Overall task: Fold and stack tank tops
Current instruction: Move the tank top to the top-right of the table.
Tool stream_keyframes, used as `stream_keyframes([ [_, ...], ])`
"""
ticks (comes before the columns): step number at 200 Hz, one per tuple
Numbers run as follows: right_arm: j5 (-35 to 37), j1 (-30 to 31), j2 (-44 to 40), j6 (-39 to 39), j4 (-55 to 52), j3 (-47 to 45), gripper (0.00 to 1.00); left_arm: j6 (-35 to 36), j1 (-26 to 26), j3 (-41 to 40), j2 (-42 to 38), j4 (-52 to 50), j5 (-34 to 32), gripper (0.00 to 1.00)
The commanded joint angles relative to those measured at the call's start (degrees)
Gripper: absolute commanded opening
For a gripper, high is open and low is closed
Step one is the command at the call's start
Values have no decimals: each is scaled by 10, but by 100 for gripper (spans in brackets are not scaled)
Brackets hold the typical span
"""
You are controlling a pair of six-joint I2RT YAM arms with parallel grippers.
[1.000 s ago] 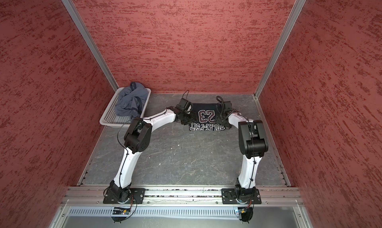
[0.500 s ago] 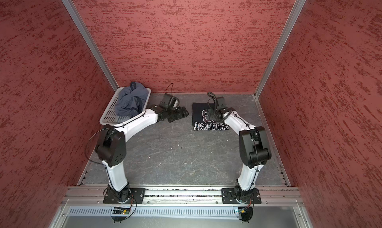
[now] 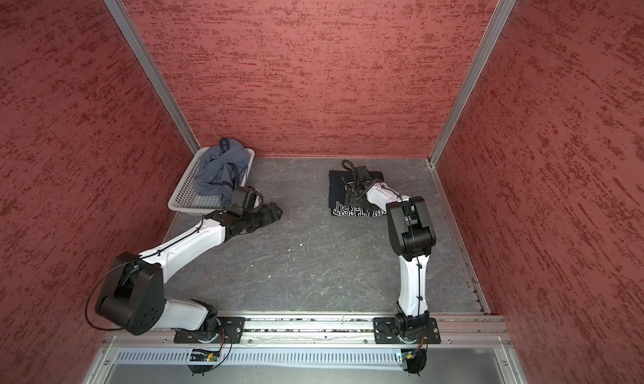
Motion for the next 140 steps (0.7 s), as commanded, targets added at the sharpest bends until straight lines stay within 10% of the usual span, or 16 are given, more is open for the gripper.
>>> stream_keyframes([
  [1, 26, -53, 33, -12, -14, 21, 97, 3, 25, -18, -48, 9, -2, 94],
  [140, 40, -169, 54, -58, -61, 98, 99, 40, 144, 10, -149, -121, -15, 95],
])
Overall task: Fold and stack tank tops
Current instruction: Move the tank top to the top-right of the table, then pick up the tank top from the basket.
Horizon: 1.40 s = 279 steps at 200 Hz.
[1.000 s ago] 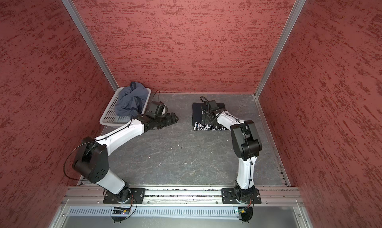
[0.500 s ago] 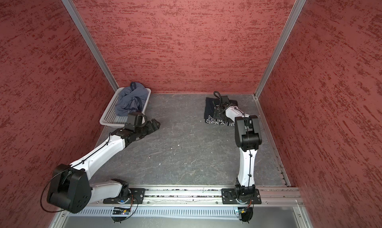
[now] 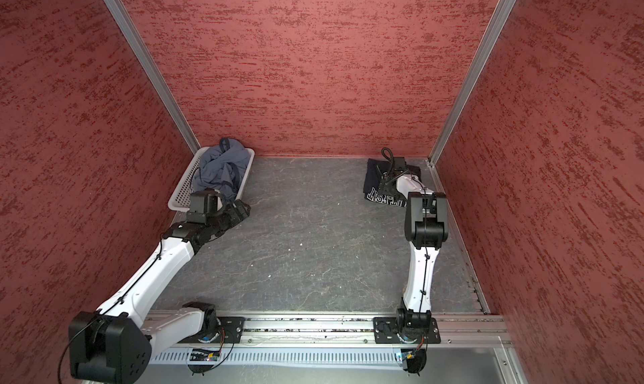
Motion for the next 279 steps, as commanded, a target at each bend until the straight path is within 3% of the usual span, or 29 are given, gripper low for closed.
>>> stream_keyframes([
  [1, 8, -10, -17, 11, -53, -3, 99, 21, 10, 35, 5, -26, -11, 95],
  [38, -58, -1, -136, 41, -48, -54, 99, 46, 35, 148, 83, -60, -58, 95],
  [59, -101, 10, -226, 59, -22, -111, 99, 53, 75, 214, 153, -65, -73, 99],
  [87, -157, 37, -332, 78, 26, -202, 99, 42, 130, 286, 253, -24, -26, 99],
  [126, -190, 71, -459, 121, 82, -319, 99, 38, 147, 412, 412, -8, 18, 100],
  [205, -219, 132, -570, 160, 135, -488, 99, 6, 159, 592, 639, -37, 41, 95],
  [237, -216, 142, -574, 163, 135, -506, 99, -2, 161, 646, 697, -58, 73, 77],
  [279, -195, 143, -577, 157, 117, -489, 99, -9, 168, 653, 668, -51, 103, 22],
])
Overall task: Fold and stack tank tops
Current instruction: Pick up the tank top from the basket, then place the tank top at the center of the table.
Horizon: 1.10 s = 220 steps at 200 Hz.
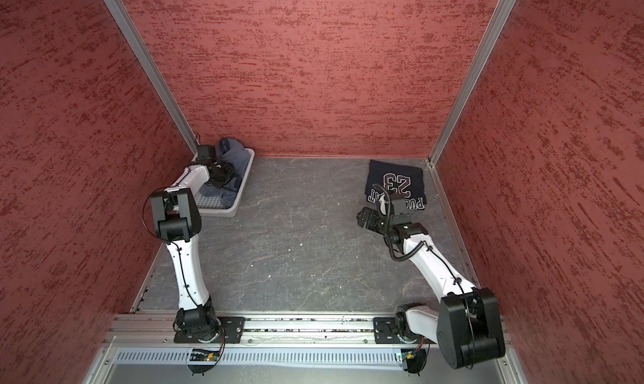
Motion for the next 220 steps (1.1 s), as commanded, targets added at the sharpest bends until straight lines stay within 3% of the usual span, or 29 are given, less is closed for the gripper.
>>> stream_keyframes([
  [1, 16, 2, -12, 3, 3, 19, 99, -4, 5, 15, -31, -1, 31, 21],
  [16, 23, 2, -13, 3, 1, 23, 99, 1, 4, 12, -66, 2, 30, 6],
  [28, 30, 3, -14, 3, 0, 24, 99, 2, 4, 9, -100, 6, 32, 0],
  [91, 41, 3, -20, 7, -1, 16, 99, 39, -41, 64, -273, -9, 39, 0],
  [119, 49, 3, -29, 6, -5, 16, 99, 89, -109, 125, -326, -19, 31, 0],
  [158, 54, 3, -45, 6, -9, 18, 99, 113, -213, 129, -386, -1, 10, 0],
  [220, 64, 2, -78, 3, -14, 21, 99, 65, -367, -47, -450, 77, 6, 0],
])
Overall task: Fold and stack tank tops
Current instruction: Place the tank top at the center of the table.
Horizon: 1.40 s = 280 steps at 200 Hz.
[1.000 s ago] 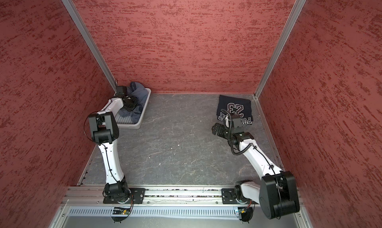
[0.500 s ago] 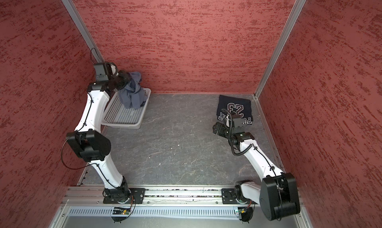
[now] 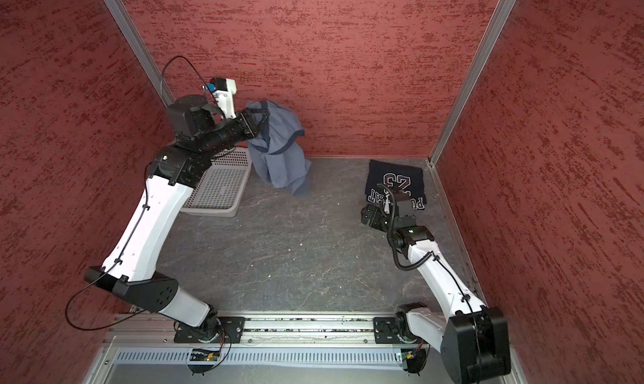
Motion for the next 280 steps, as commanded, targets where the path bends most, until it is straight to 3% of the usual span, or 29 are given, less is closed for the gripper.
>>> stream_keyframes([
  [1, 17, 3, -16, 3, -4, 17, 99, -26, -38, -67, -7, 46, -7, 0],
  [21, 6, 3, -18, 6, 3, 14, 99, -63, -65, -164, -13, 85, 1, 0],
  [38, -4, 3, -18, 8, 10, 9, 99, -88, -77, -246, -6, 108, 16, 8],
  [53, -14, 3, -14, 7, 17, 3, 99, -117, -73, -317, 10, 93, 7, 21],
  [77, -37, 9, 1, 4, 25, 0, 99, -140, -51, -407, 18, 41, -40, 52],
  [112, -44, 72, 46, 24, 59, 5, 98, -104, -50, -512, -75, 32, -104, 76],
  [152, -18, 139, 126, 47, 86, 33, 97, -106, -21, -596, -136, 32, -82, 76],
  [183, 1, 164, 184, 60, 88, 53, 95, -95, -99, -564, -116, -18, -126, 74],
  [233, 50, 164, 197, 80, 80, 45, 90, -84, -248, -448, 6, -76, -243, 75],
  [280, 62, 164, 171, 79, 76, 23, 89, -80, -273, -355, 137, -138, -325, 65],
])
